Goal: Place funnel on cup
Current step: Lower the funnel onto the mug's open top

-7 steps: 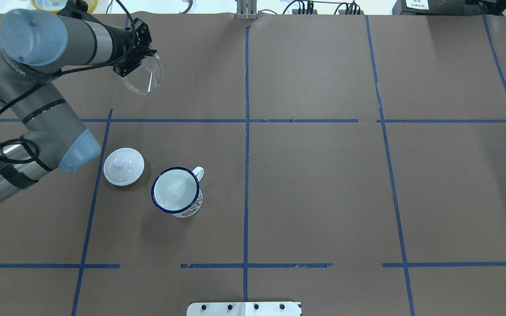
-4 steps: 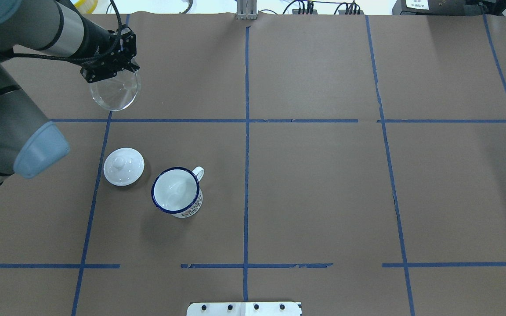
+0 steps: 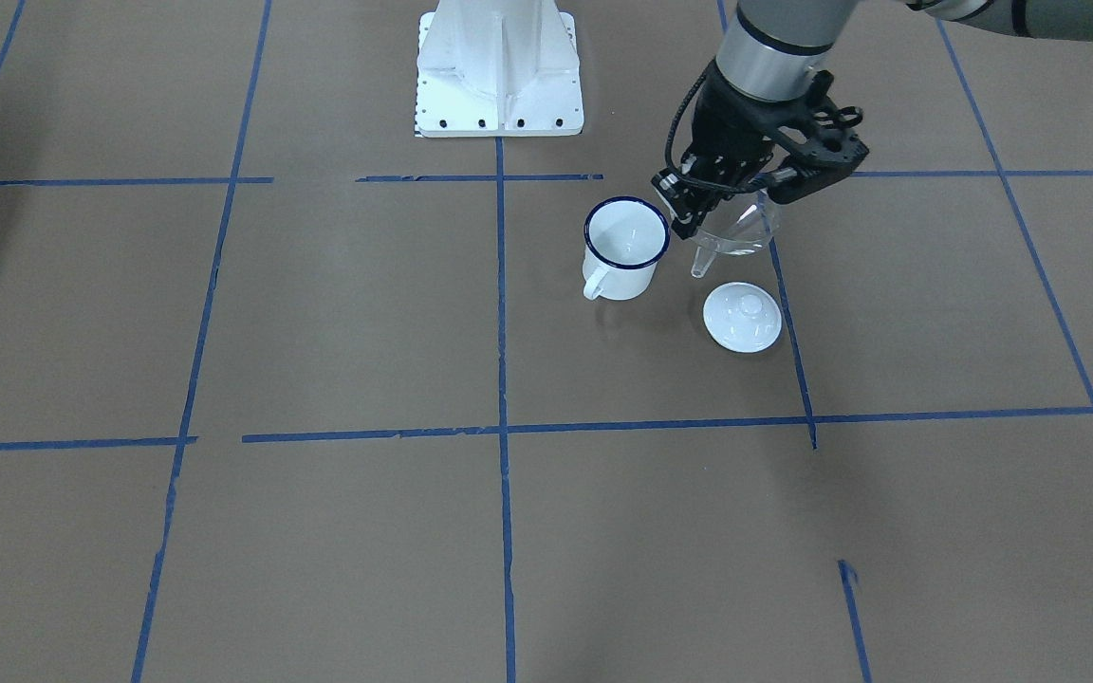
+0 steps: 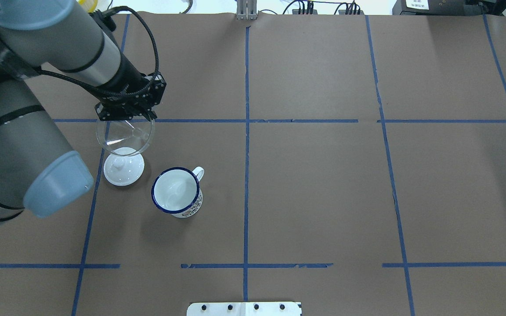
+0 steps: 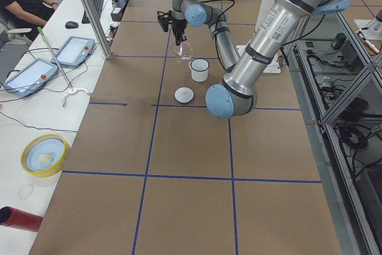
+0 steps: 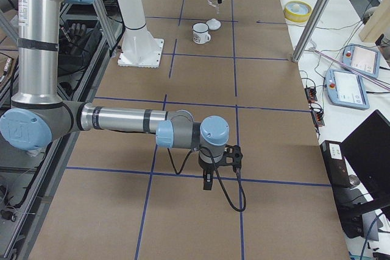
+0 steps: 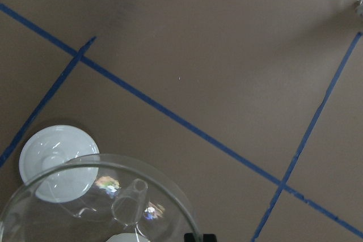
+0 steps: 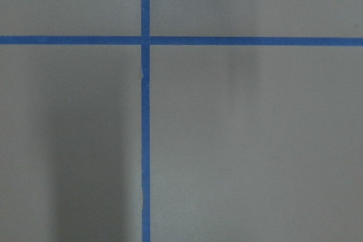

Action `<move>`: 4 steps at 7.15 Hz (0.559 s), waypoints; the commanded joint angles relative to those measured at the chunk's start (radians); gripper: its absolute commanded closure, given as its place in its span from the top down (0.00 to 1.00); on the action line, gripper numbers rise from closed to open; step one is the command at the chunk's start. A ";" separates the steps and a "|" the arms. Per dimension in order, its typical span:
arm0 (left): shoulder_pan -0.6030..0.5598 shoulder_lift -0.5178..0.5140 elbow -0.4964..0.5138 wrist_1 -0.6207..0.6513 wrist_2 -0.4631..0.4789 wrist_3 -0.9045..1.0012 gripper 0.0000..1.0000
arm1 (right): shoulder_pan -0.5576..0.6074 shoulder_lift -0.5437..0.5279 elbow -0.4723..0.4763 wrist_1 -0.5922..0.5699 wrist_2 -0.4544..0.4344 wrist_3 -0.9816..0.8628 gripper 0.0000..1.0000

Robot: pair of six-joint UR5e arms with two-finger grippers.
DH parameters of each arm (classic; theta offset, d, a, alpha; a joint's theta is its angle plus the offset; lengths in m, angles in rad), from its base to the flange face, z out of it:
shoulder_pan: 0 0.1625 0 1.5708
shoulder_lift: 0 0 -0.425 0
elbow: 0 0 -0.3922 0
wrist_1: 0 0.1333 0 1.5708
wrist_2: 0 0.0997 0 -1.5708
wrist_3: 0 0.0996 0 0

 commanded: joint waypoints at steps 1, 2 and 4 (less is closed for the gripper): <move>0.130 -0.042 0.012 0.081 0.084 0.054 0.00 | 0.000 0.000 0.000 0.000 0.000 0.000 1.00; 0.152 -0.054 0.041 0.081 0.098 0.076 0.00 | 0.000 0.000 0.000 0.000 0.000 0.000 1.00; 0.169 -0.062 0.064 0.077 0.103 0.095 0.00 | 0.000 0.000 0.000 0.000 0.000 0.000 1.00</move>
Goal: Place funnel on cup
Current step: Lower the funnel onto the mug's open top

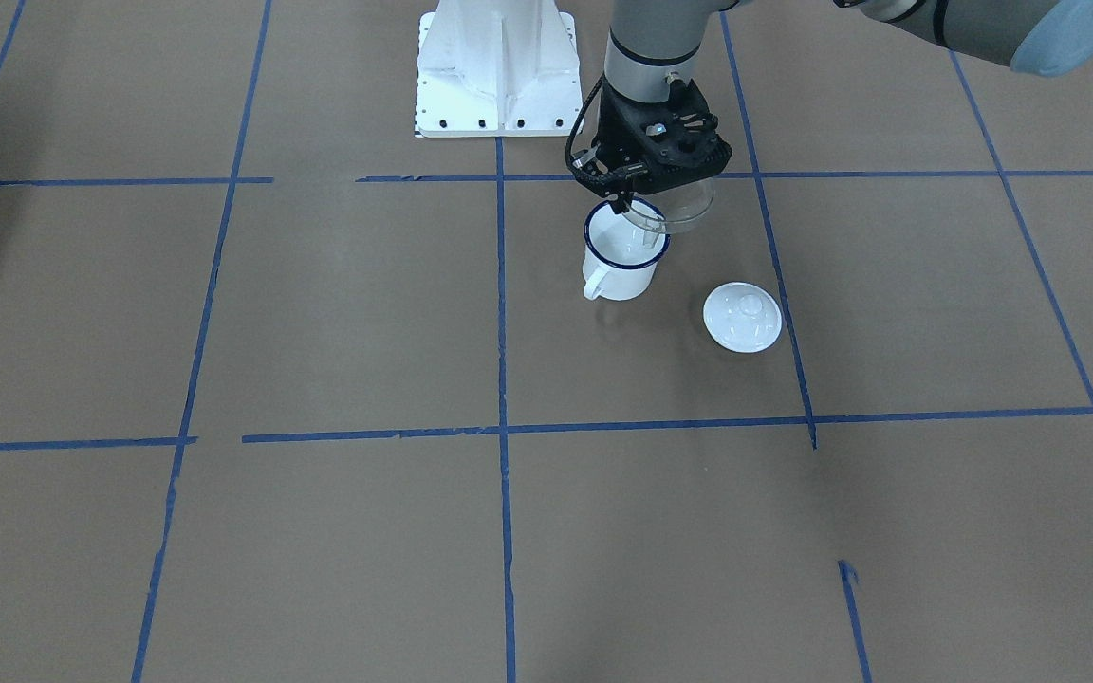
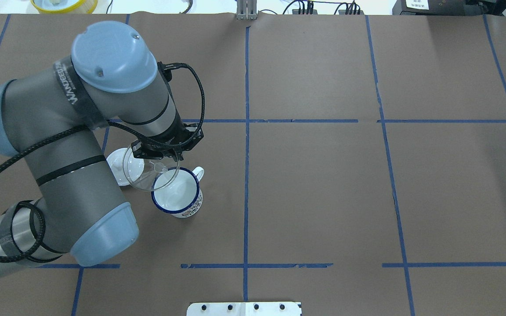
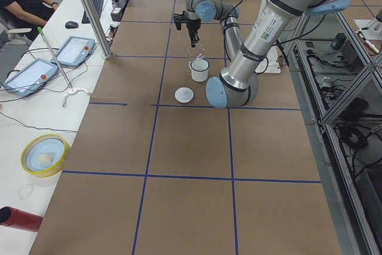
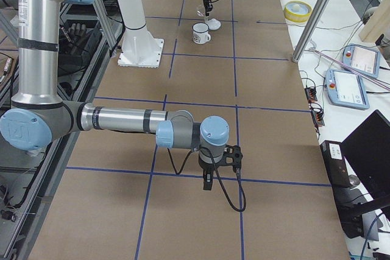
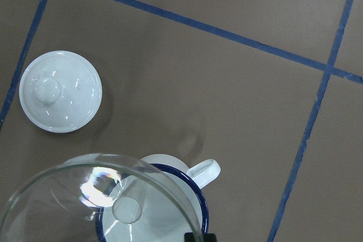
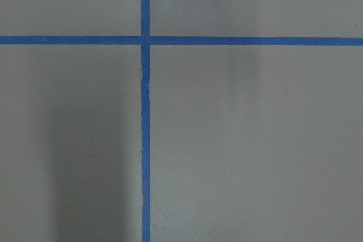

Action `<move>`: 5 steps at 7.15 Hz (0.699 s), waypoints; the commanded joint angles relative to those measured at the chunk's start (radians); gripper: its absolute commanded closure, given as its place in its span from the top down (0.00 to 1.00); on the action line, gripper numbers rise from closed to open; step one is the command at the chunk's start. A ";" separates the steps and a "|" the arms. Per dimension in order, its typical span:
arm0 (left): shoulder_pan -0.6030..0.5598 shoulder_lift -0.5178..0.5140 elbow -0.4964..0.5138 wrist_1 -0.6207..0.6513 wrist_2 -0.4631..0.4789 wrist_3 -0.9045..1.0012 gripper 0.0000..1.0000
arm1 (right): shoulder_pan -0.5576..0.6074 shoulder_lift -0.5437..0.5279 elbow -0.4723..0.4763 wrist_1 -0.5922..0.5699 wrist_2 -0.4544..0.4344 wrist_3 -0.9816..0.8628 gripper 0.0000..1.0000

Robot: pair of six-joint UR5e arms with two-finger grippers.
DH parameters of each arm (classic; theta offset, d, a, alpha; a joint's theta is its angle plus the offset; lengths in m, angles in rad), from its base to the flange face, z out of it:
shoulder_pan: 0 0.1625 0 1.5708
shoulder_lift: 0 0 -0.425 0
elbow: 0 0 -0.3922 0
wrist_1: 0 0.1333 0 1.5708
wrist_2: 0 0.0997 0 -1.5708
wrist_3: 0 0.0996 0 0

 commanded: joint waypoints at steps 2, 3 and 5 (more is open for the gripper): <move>0.051 -0.016 0.071 -0.005 0.018 0.062 0.00 | 0.000 0.000 0.000 0.000 0.000 0.000 1.00; 0.063 -0.014 0.085 -0.006 0.018 0.099 0.00 | 0.000 0.000 0.000 0.000 0.000 0.000 1.00; 0.083 -0.028 0.141 -0.035 0.016 0.101 0.00 | 0.000 0.000 0.000 0.000 0.000 0.000 1.00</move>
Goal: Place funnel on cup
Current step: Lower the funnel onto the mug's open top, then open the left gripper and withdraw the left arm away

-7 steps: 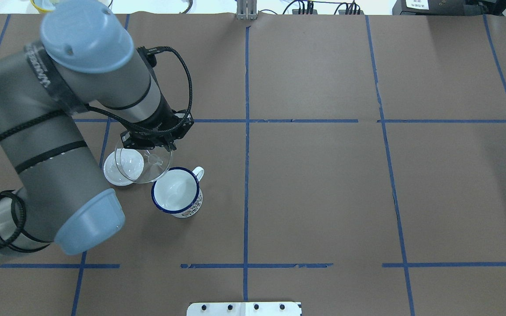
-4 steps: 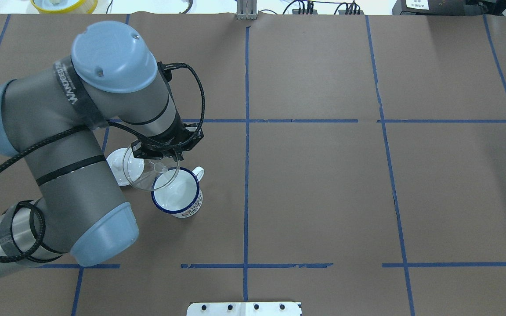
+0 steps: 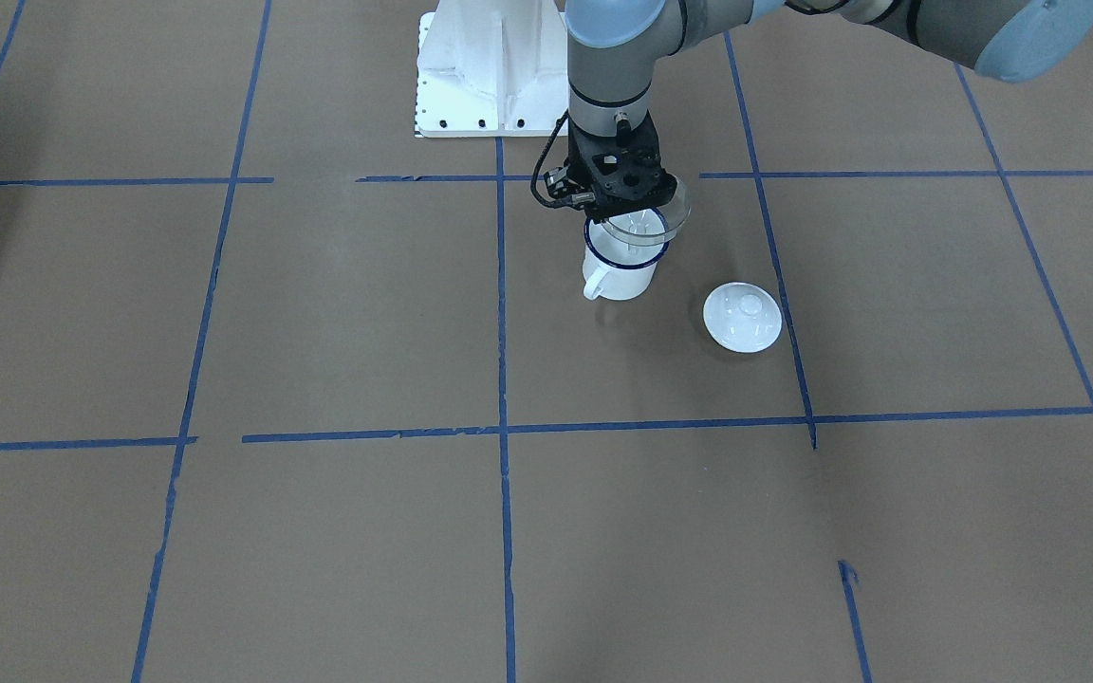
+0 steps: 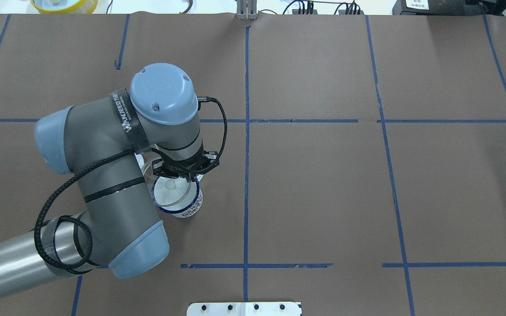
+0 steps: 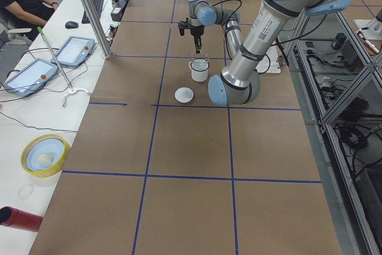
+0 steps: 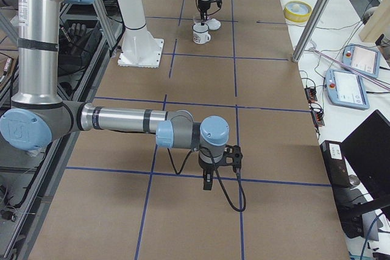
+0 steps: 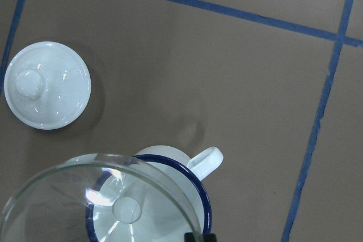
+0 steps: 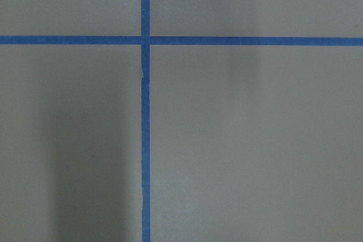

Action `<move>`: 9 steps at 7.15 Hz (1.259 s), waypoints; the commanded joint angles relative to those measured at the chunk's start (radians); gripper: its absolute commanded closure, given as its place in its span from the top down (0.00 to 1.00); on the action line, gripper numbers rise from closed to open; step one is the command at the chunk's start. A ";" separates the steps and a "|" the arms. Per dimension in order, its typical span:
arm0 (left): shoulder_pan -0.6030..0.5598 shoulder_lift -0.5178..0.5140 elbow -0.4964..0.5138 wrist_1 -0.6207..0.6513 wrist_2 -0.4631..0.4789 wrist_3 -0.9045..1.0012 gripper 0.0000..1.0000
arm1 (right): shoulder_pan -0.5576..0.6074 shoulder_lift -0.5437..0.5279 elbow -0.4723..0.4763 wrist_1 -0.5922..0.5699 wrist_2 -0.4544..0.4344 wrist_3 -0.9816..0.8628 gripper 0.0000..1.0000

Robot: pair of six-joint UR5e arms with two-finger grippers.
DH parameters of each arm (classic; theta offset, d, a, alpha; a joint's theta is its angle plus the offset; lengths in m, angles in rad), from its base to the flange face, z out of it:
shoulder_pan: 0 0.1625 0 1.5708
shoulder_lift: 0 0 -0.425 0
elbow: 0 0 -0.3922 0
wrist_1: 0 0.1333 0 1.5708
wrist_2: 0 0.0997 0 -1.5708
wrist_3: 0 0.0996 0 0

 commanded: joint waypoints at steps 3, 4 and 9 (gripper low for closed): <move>0.011 0.005 0.016 -0.062 0.004 0.017 1.00 | 0.000 0.000 0.000 0.000 0.000 0.000 1.00; 0.009 0.005 0.014 -0.093 0.020 0.017 1.00 | 0.000 0.000 0.000 0.000 0.000 0.000 1.00; -0.285 0.089 -0.093 -0.171 -0.063 0.270 1.00 | 0.000 0.000 0.000 0.000 0.000 0.000 1.00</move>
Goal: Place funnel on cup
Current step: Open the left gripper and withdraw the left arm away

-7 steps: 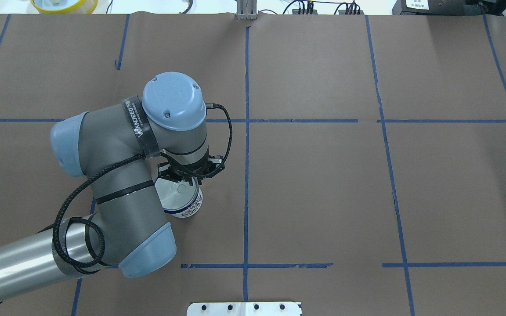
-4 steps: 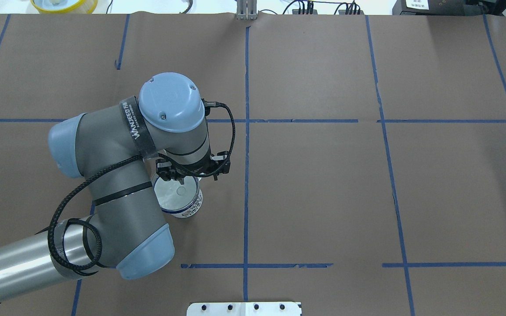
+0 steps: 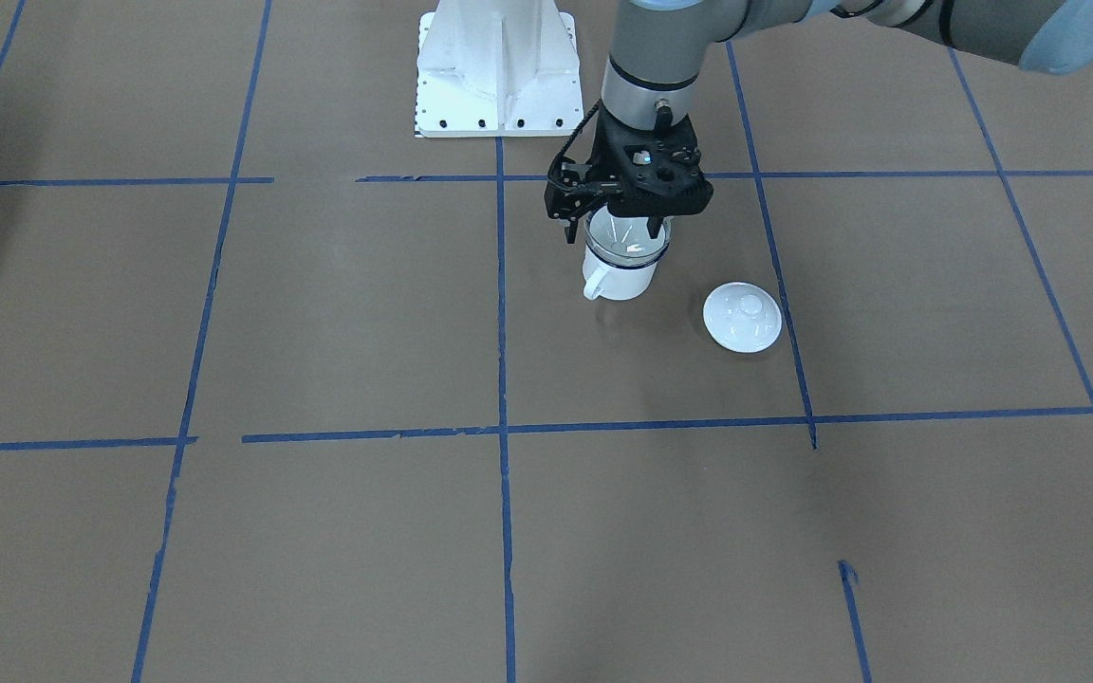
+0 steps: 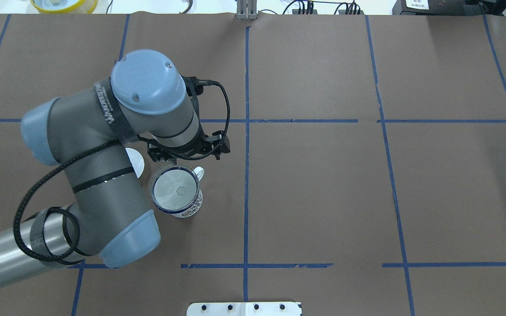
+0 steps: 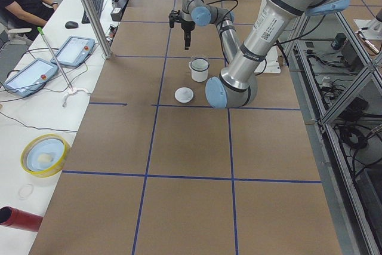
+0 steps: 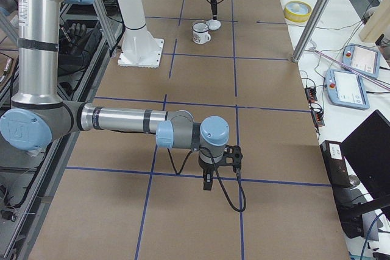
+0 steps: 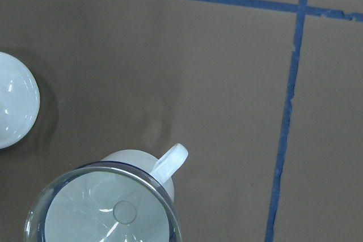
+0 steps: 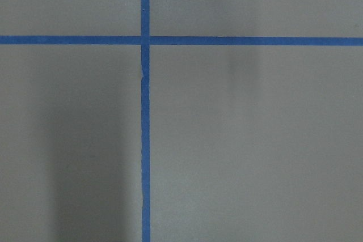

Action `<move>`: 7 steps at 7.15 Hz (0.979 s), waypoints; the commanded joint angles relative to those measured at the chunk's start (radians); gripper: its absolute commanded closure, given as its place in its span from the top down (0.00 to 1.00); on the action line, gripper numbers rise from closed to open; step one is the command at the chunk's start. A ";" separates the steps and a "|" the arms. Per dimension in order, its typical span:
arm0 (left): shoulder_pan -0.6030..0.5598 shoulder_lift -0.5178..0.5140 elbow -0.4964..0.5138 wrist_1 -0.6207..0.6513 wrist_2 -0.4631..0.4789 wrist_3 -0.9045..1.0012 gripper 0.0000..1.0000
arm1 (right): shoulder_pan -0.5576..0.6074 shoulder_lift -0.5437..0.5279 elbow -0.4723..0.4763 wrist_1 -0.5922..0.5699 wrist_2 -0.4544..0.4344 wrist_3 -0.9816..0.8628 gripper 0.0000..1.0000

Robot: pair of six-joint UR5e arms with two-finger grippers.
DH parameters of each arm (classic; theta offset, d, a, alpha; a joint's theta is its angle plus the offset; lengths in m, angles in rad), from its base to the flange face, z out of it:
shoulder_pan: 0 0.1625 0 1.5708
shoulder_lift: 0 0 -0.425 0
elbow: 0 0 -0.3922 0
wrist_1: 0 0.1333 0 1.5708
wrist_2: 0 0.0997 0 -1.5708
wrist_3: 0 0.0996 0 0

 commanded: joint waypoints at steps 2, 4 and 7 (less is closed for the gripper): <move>-0.307 0.179 -0.048 -0.008 -0.145 0.391 1.00 | 0.000 0.000 -0.001 0.000 0.000 0.000 1.00; -0.461 0.317 -0.035 -0.016 -0.206 0.736 1.00 | 0.000 0.000 -0.001 0.000 0.000 0.000 1.00; -0.780 0.556 0.164 -0.132 -0.401 1.270 1.00 | 0.000 0.000 0.001 0.000 0.000 0.000 1.00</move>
